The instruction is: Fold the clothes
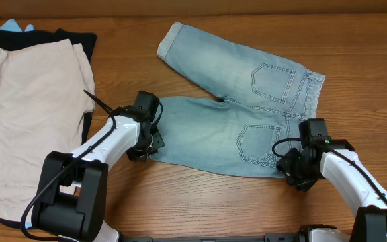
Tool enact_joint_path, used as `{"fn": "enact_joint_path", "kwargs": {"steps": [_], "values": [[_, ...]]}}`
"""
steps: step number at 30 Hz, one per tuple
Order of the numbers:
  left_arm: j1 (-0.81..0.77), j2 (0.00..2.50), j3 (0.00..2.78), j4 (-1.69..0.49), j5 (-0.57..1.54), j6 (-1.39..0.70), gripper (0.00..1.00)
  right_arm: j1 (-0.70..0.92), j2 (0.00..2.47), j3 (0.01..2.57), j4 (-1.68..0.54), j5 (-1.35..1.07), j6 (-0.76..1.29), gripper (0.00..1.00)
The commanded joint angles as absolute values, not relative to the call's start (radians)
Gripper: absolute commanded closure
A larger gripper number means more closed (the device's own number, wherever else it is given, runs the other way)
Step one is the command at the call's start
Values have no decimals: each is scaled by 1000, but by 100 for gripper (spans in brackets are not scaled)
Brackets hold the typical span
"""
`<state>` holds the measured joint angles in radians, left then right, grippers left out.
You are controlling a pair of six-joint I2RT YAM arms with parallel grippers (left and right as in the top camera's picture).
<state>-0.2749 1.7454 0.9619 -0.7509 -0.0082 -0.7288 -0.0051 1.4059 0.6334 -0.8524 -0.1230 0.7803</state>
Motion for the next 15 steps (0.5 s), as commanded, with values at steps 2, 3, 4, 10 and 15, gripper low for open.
{"fn": "enact_joint_path", "kwargs": {"steps": [2, 3, 4, 10, 15], "values": [[-261, 1760, 945, -738, -62, -717, 96, 0, 1406, 629, -858, -76, 855, 58], [-261, 1760, 945, -731, -67, -717, 96, 0, 1406, 629, -863, -54, 880, 59], [-259, 1760, 945, -726, -74, -717, 96, 0, 1406, 629, -865, -28, 905, 58], [-182, 1760, 945, -701, -84, -717, 96, 0, 1406, 629, -840, 48, 947, 58], [-144, 1760, 946, -699, -84, -717, 96, 0, 1406, 629, -793, 56, 947, 58]]}}
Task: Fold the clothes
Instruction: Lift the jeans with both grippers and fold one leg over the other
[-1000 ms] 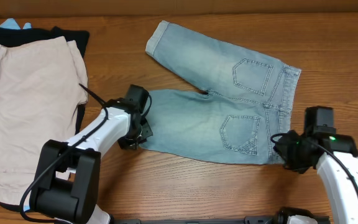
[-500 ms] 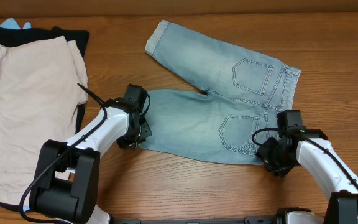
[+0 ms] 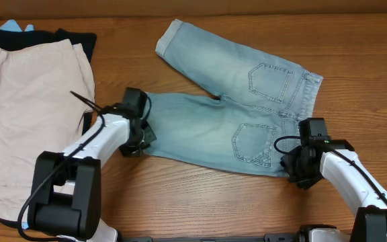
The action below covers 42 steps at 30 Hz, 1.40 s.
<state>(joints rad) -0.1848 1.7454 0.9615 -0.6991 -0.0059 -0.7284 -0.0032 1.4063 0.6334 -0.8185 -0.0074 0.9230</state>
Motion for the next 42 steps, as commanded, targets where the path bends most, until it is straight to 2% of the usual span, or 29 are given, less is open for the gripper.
{"fn": "enact_joint_path", "kwargs": {"steps": [1, 3, 4, 5, 6, 11, 23, 31, 37, 42], "values": [[-144, 1760, 946, -699, -84, -716, 96, 0, 1406, 629, -785, 56, 947, 58], [-144, 1760, 946, -698, -85, -716, 96, 0, 1406, 629, -775, 61, 942, 63], [-144, 1760, 946, -694, -84, -716, 96, 0, 1406, 629, -775, 63, 934, 75], [-144, 1760, 947, -692, -84, -712, 96, 0, 1406, 629, -775, 62, 926, 92], [-144, 1760, 952, -694, -80, -707, 96, 0, 1406, 630, -773, 58, 909, 96], [-142, 1751, 1067, -824, -77, -653, 96, -7, 1387, 688, -808, -8, 829, 96], [-144, 1737, 1728, -1348, -94, -449, 96, -8, 1141, 1118, -1256, -9, 776, 96], [-144, 1737, 1964, -1635, -104, -366, 96, 1, 953, 1147, -1505, -10, 786, 96], [-147, 1739, 1964, -1637, -99, -336, 95, 1, 846, 1147, -1553, -8, 804, 95], [-192, 1746, 1963, -1436, -92, -336, 96, 0, 854, 1114, -1497, 25, 815, 95]]}}
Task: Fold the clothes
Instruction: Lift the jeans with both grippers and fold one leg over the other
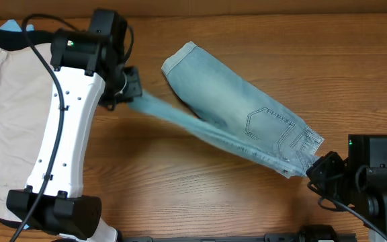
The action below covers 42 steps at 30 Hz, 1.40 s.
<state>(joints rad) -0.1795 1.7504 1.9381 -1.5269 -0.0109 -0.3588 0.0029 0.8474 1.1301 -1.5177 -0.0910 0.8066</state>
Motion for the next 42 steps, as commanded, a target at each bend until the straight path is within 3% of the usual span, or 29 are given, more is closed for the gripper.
{"fn": "enact_joint_path", "kwargs": {"steps": [1, 10, 23, 28, 29, 30, 31, 32, 34, 35, 42], "values": [[-203, 1750, 1961, -1396, -92, -336, 96, 0, 862, 1100, -1485, 25, 815, 95], [-305, 1888, 1959, -1149, -132, -336, 96, 0, 969, 966, -1331, 28, 838, 95], [-320, 2155, 1959, -802, -142, -336, 96, -17, 1246, 960, -1100, 154, 842, 95], [-329, 2188, 1959, -672, -141, -336, 90, -55, 1353, 960, -1013, 161, 841, 94], [-332, 2193, 1959, -653, -141, -336, 82, -62, 1372, 960, -994, 162, 841, 91], [-336, 2199, 1959, -629, -141, -336, 60, -69, 1395, 960, -968, 163, 841, 87], [-338, 2203, 1959, -616, -141, -335, 25, -75, 1419, 960, -939, 165, 841, 78], [-341, 2205, 1959, -607, -141, -331, 0, -79, 1443, 960, -905, 165, 841, 56], [-342, 2208, 1959, -606, -141, -311, 0, -81, 1481, 960, -855, 165, 841, 15], [-342, 2208, 1959, -608, -142, -302, 0, -81, 1493, 960, -838, 163, 841, 0], [-306, 2204, 2014, -787, -138, -289, 0, -81, 1470, 1017, -888, 129, 814, 0]]}}
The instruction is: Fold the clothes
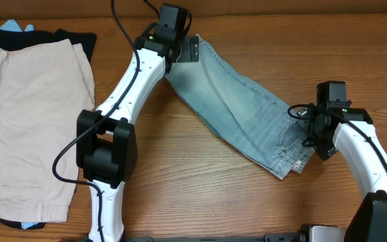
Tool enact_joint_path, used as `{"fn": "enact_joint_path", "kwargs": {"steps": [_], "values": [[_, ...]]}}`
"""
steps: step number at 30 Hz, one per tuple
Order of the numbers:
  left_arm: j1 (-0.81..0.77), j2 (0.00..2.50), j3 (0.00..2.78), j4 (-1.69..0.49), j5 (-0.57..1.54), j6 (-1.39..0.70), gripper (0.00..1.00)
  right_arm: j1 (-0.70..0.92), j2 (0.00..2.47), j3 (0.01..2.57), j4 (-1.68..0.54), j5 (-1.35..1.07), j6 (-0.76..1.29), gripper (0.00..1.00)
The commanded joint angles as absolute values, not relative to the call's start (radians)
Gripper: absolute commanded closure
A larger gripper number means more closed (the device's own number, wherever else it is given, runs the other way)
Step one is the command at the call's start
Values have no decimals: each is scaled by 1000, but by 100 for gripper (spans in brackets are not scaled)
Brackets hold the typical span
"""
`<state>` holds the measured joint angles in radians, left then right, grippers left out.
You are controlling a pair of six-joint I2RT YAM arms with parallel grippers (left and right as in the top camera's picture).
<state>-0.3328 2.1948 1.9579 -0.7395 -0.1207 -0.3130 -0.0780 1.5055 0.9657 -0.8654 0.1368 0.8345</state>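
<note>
A pair of light blue jeans (240, 107) lies on the wooden table (180, 188), doubled lengthwise with one leg on top of the other. They run from the cuffs at the back centre to the waistband at the right. My left gripper (192, 48) sits at the cuff end, shut on the upper leg's hem. At the waistband corner my right gripper (306, 129) is shut on the denim. The fingers of both are largely hidden by their wrists.
At the far left lies a pile of clothes: a beige garment (35, 114) on top, a dark one (79, 37) under it and a bit of light blue fabric (12, 27) at the back. My left arm stretches diagonally across the table's middle.
The left gripper moved from the back left to the back centre, and the leg it held now lies on the other leg. The right gripper moved up with the waistband.
The jeans first lay spread flat with both legs apart, my grippers at the near leg's hem and the waistband. Then the near leg was pulled leftward. Later both grippers held it raised toward the back left. Now it lies over the far leg.
</note>
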Motion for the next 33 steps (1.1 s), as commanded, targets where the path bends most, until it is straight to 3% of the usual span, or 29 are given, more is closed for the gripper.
{"fn": "enact_joint_path", "kwargs": {"steps": [1, 9, 13, 23, 33], "values": [[-301, 2204, 2022, -813, -138, -279, 0, -81, 1459, 1035, -902, 112, 794, 0], [-289, 2209, 1997, -852, -126, -112, 0, -79, 1367, 1206, -1043, -123, 527, 0], [-289, 2243, 1996, -828, -26, -54, 3, -79, 1357, 1209, -1088, -136, 515, 0], [-318, 2353, 1996, -750, 1, 37, 9, -79, 1357, 1208, -1106, -133, 459, 0], [-343, 2454, 1996, -741, -209, 9, 11, -79, 1357, 1208, -1104, -133, 459, 0]]}}
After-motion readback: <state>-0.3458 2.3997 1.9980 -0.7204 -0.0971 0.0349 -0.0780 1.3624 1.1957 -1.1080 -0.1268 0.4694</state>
